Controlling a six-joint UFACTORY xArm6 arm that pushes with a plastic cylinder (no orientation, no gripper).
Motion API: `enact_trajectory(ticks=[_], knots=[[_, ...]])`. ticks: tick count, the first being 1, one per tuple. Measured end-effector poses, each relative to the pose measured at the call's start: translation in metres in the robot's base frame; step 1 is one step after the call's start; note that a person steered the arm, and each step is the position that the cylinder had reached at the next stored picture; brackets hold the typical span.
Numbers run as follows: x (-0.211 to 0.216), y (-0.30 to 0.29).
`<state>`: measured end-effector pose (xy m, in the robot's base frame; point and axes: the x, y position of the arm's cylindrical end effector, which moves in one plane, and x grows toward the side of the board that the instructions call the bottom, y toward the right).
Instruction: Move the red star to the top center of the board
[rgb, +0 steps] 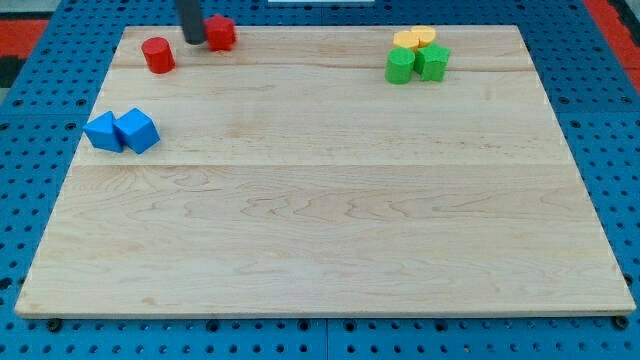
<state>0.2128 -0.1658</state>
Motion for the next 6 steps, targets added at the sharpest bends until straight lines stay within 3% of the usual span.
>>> enact_trajectory(ticks=[1,2,3,4,5,6], knots=[[-0.018,-0.034],[-0.021,-0.03],[-0.021,-0.001],[-0.021,0.092],[-0.003,0.139],[0.007,0.085]])
